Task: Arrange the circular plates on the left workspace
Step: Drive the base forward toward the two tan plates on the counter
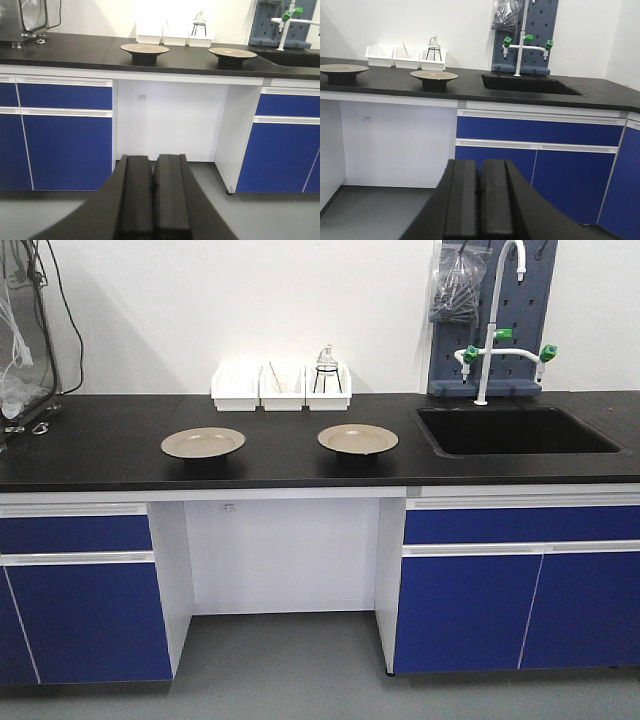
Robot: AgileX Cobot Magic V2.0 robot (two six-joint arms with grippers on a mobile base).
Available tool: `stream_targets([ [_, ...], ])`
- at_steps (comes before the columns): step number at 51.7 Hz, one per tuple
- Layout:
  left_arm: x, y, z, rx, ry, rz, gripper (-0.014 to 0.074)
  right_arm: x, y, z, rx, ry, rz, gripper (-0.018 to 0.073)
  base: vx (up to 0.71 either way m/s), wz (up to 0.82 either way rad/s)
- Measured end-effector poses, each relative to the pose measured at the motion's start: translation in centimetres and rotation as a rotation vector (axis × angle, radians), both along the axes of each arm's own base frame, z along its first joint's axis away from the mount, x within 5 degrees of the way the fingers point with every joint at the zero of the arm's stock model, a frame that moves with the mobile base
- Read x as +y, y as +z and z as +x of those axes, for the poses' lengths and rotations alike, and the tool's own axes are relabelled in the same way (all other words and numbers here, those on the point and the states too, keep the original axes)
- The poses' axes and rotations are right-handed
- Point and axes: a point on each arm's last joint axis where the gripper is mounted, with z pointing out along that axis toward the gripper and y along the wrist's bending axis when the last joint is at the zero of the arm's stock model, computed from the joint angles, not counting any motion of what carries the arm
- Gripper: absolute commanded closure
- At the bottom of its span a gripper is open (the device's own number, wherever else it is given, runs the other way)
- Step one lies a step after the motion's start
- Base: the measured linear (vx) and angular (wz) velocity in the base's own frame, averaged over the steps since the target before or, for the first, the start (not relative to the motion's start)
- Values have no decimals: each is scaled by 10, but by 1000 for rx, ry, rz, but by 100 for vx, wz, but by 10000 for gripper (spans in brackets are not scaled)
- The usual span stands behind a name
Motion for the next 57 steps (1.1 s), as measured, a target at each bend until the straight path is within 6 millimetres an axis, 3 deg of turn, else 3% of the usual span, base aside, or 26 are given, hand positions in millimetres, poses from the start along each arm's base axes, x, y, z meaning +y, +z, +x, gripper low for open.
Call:
stream_targets([
  [57, 0, 0, 0, 0, 0, 0, 594, 0, 0, 0, 0, 0, 0, 563, 6, 1],
])
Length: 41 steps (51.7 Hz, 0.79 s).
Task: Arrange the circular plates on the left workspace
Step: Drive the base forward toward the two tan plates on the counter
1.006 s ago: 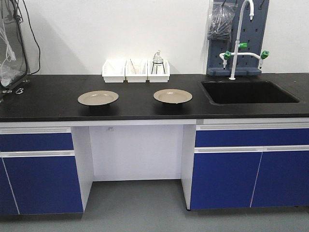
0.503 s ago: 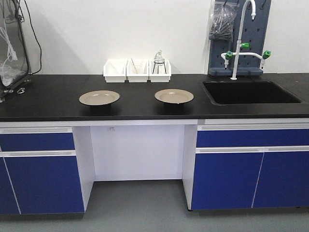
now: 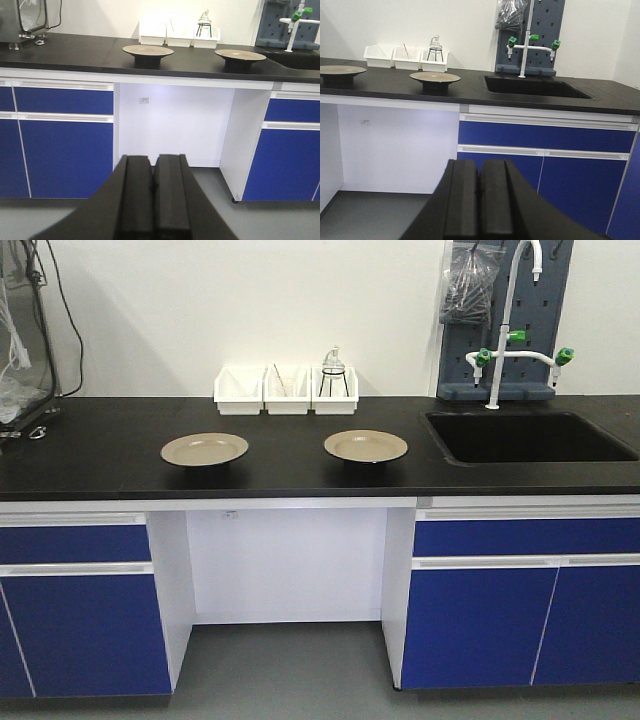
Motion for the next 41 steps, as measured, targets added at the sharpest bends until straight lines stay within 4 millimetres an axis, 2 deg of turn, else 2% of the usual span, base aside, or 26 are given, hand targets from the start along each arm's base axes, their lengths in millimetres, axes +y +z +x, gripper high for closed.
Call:
stream_targets([
  [16, 0, 0, 0, 0, 0, 0, 594, 0, 0, 0, 0, 0, 0, 563, 31, 10],
  [41, 0, 0, 0, 0, 0, 0, 594, 0, 0, 0, 0, 0, 0, 563, 45, -1],
])
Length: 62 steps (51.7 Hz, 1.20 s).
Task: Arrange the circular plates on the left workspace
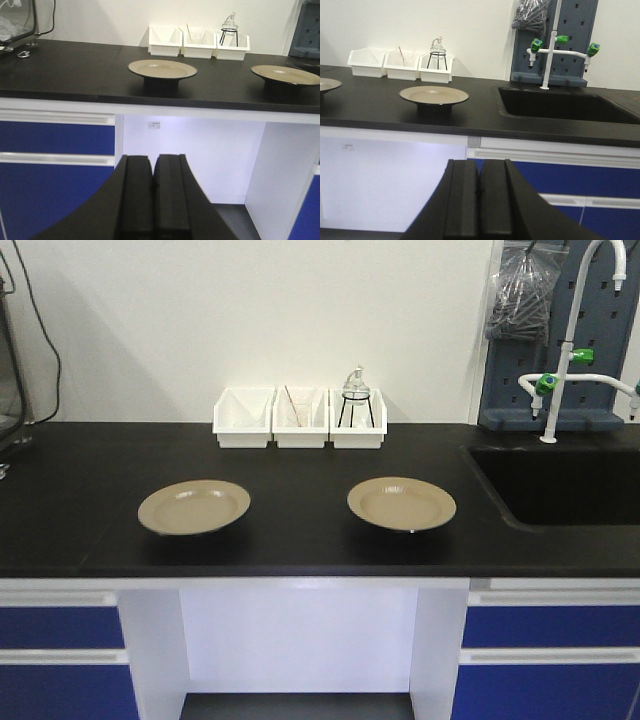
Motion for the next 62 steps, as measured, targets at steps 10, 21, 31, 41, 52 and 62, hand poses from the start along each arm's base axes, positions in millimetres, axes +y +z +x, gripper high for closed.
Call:
stream_targets([
  [10, 0, 0, 0, 0, 0, 0, 594, 0, 0, 0, 0, 0, 0, 563, 48, 0],
  [21, 0, 0, 0, 0, 0, 0, 594, 0, 0, 0, 0, 0, 0, 563, 49, 5],
  [31, 0, 0, 0, 0, 0, 0, 594, 0, 0, 0, 0, 0, 0, 563, 48, 3],
  [41, 0, 0, 0, 0, 0, 0, 594, 0, 0, 0, 0, 0, 0, 563, 43, 3],
  [52, 0, 0, 0, 0, 0, 0, 594, 0, 0, 0, 0, 0, 0, 563, 33, 4],
  [62, 0, 0, 0, 0, 0, 0, 594, 0, 0, 0, 0, 0, 0, 563, 22, 1],
])
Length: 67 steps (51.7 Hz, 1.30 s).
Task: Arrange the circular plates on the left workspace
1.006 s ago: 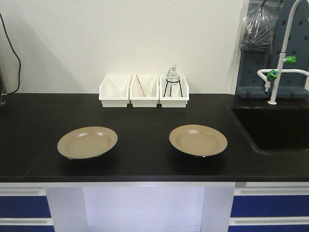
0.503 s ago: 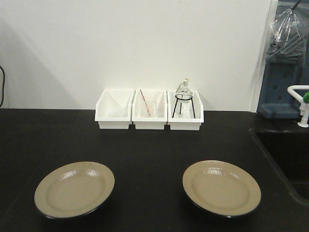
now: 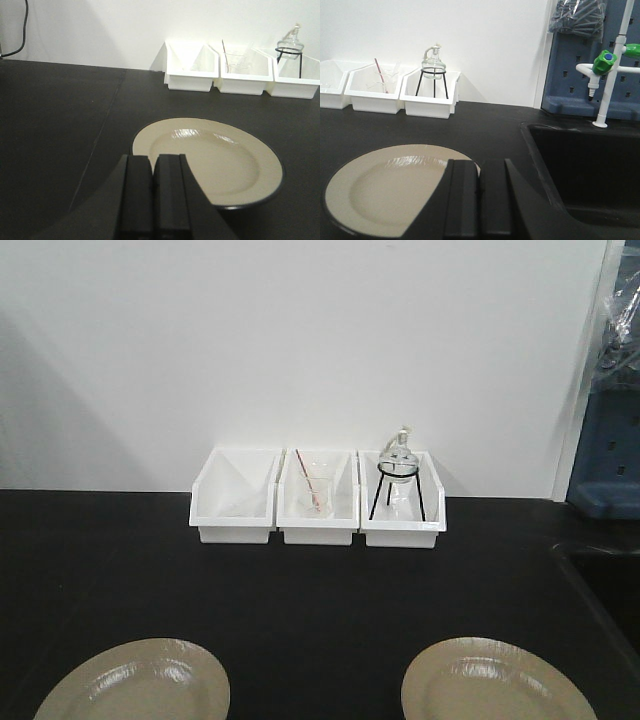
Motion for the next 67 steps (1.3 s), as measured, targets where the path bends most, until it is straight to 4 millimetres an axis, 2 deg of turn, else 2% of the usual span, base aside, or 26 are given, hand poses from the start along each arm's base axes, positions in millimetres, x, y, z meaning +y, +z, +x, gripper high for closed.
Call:
stream_targets([
  [35, 0, 0, 0, -1, 0, 0, 594, 0, 0, 0, 0, 0, 0, 563, 6, 0],
  [43, 0, 8, 0, -92, 6, -37, 594, 0, 0, 0, 0, 0, 0, 563, 0, 0],
  [48, 2, 27, -2, -239, 15, -233, 594, 0, 0, 0, 0, 0, 0, 563, 0, 0],
  [56, 6, 80, -12, -428, 3, -427, 594, 0, 0, 0, 0, 0, 0, 563, 0, -1],
  [60, 6, 102, -8, -422, 0, -479, 594, 0, 0, 0, 0, 0, 0, 563, 0, 0],
  [67, 1, 131, 21, -246, 1, -502, 594, 0, 0, 0, 0, 0, 0, 563, 0, 0],
])
